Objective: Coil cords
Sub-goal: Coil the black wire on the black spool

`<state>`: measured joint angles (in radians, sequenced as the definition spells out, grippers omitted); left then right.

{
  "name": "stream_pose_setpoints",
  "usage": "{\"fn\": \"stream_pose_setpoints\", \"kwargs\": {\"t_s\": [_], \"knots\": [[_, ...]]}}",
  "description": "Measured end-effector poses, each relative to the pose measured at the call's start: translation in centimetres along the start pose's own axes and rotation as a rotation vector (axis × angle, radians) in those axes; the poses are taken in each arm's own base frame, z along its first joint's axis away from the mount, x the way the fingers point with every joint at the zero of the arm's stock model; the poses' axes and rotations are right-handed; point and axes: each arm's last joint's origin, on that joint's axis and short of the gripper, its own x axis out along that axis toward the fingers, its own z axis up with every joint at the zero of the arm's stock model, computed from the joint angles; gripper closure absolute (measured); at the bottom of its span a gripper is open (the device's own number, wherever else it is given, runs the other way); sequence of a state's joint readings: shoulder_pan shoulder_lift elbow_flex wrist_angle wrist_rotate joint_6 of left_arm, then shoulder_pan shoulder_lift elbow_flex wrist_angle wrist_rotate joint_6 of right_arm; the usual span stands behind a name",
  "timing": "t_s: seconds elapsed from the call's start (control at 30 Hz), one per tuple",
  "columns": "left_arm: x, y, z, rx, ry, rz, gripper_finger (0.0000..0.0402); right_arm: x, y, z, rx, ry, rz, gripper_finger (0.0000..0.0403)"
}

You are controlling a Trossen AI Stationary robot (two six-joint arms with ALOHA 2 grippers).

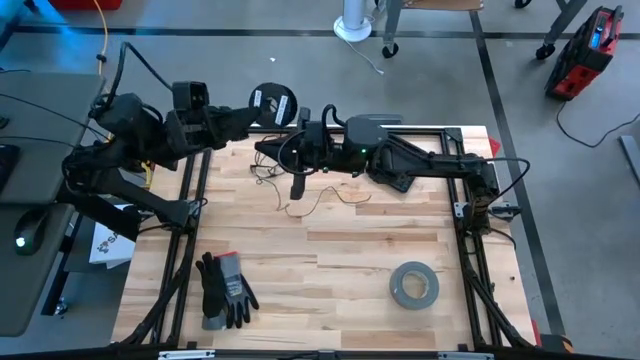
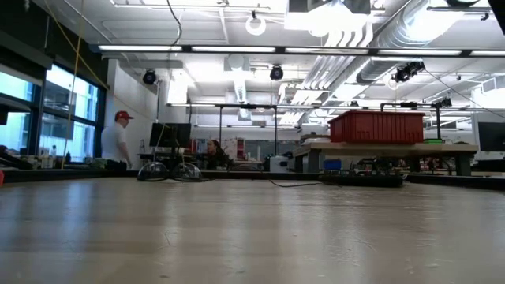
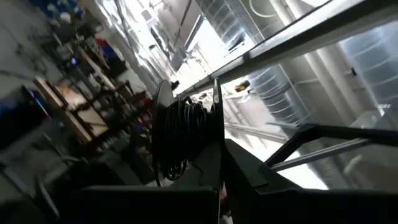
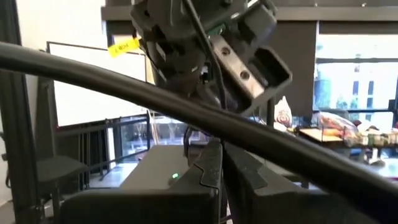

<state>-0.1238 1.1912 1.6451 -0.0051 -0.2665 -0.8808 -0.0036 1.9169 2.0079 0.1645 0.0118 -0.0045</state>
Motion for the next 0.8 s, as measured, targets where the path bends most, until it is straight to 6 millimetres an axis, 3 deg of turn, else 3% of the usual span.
{"fn": "stream_pose_setpoints", "kwargs": {"t_s": [0.3,0.5,0.8], "knots": [[-0.1,0.8,-0.8,-0.16,0.09,0.069,0.0401,0.1,-0.1,0.4,-0.03,-0.054,0.002,0.0403],[-0.1,1.3,-0.9,-0.115,0.059,0.147,0.0401,0.1,0.0,0.6,-0.047,-0.074,0.003,0.0403],[-0.3,1.0,0.3,-0.015,-0.03,0.13,0.0401,0.0,0.5,0.5,-0.053,-0.06,0.019,0.0403]]}}
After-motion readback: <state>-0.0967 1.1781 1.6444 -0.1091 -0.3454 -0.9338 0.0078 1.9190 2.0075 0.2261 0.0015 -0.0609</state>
